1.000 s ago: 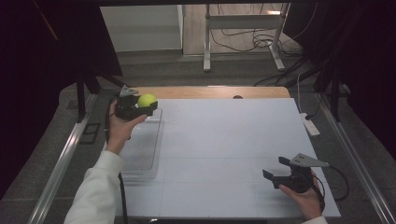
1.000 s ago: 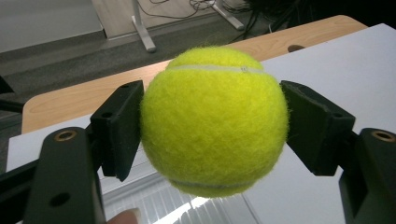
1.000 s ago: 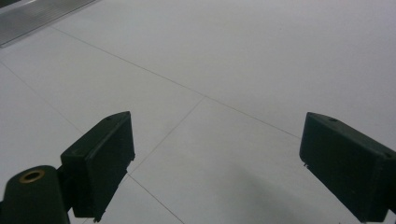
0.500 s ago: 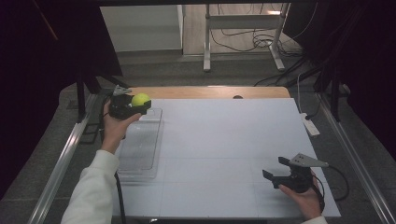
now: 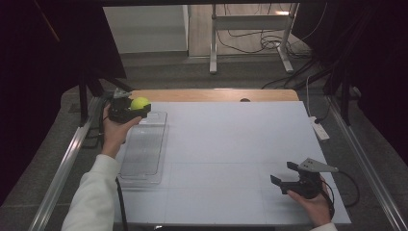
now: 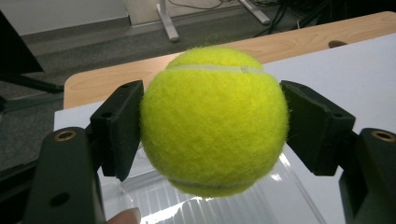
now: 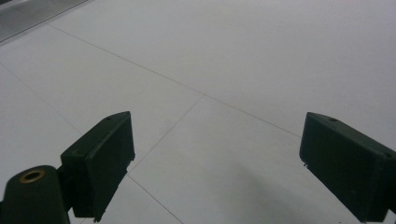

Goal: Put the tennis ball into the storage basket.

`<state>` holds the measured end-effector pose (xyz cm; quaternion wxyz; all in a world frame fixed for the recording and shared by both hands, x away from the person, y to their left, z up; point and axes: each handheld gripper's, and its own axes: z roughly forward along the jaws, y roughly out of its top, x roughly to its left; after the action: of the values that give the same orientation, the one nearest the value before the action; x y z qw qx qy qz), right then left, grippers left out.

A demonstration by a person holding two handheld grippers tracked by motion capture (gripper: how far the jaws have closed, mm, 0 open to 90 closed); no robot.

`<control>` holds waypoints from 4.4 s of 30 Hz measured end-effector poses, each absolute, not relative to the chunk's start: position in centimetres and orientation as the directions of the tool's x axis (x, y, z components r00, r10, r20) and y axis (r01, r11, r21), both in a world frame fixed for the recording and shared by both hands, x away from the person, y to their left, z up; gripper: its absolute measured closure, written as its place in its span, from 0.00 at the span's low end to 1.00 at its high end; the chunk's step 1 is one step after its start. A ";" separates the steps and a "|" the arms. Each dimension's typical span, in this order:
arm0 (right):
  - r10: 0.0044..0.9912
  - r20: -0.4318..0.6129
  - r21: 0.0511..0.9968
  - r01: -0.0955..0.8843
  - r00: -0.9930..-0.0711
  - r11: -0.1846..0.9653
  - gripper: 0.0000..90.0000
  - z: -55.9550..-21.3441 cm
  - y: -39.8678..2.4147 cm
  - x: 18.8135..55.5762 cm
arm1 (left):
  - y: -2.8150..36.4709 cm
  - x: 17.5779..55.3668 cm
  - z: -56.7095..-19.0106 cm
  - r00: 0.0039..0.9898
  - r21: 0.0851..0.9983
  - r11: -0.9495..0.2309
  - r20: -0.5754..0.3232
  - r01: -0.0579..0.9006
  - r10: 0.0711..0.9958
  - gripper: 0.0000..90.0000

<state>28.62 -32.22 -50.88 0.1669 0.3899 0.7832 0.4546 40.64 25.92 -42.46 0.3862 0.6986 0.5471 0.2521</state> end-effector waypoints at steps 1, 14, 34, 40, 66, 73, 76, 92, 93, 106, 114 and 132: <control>0.762 0.092 0.842 0.459 -0.640 0.283 0.12 -50.9 -32.2 28.6 | 26.0 40.7 -42.6 0.270 0.812 -0.103 -0.068 0.574 0.960 0.30; 0.763 0.091 0.841 0.460 -0.640 0.286 0.12 -50.9 -32.2 28.6 | 27.2 40.7 -43.9 0.232 0.789 -0.096 -0.060 0.607 0.971 0.30; 0.764 0.089 0.840 0.461 -0.639 0.287 0.12 -50.9 -32.2 28.7 | 27.2 41.4 -45.9 0.223 0.743 -0.124 -0.035 0.657 0.974 0.30; 0.764 0.089 0.840 0.460 -0.639 0.286 0.12 -50.9 -32.2 28.6 | 27.2 41.5 -46.3 0.222 0.730 -0.133 -0.026 0.670 0.975 0.30; 0.764 0.089 0.839 0.461 -0.639 0.288 0.12 -51.0 -32.2 28.7 | 26.7 41.9 -47.7 0.231 0.683 -0.166 -0.004 0.711 0.973 0.30; 0.764 0.091 0.839 0.463 -0.638 0.287 0.12 -51.0 -32.2 28.7 | 26.6 42.1 -48.1 0.229 0.656 -0.175 0.004 0.734 0.973 0.30; 0.764 0.089 0.838 0.462 -0.639 0.288 0.12 -51.0 -32.2 28.7 | 26.5 42.2 -48.4 0.219 0.651 -0.170 0.006 0.740 0.976 0.30; 0.764 0.090 0.837 0.464 -0.639 0.290 0.12 -51.0 -32.2 28.7 | 26.6 42.5 -49.6 0.215 0.609 -0.181 0.017 0.772 0.976 0.29; 0.764 0.089 0.837 0.464 -0.639 0.290 0.12 -51.0 -32.2 28.7 | 26.5 42.5 -49.6 0.214 0.607 -0.179 0.015 0.774 0.977 0.29; 0.765 0.089 0.838 0.463 -0.638 0.289 0.12 -51.0 -32.2 28.7 | 26.2 42.7 -49.9 0.224 0.578 -0.201 0.033 0.791 0.974 0.29; 0.766 0.088 0.837 0.464 -0.637 0.291 0.12 -51.0 -32.2 28.7 | 26.0 42.9 -50.1 0.235 0.543 -0.221 0.044 0.810 0.971 0.29; 0.765 0.088 0.835 0.465 -0.638 0.292 0.12 -51.0 -32.3 28.7 | 25.9 42.8 -49.9 0.255 0.574 -0.209 0.001 0.792 0.967 0.14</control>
<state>28.73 -32.25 -51.03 0.1669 0.3911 0.7863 0.4483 42.79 25.93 -49.88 0.2380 0.7555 0.5821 0.1838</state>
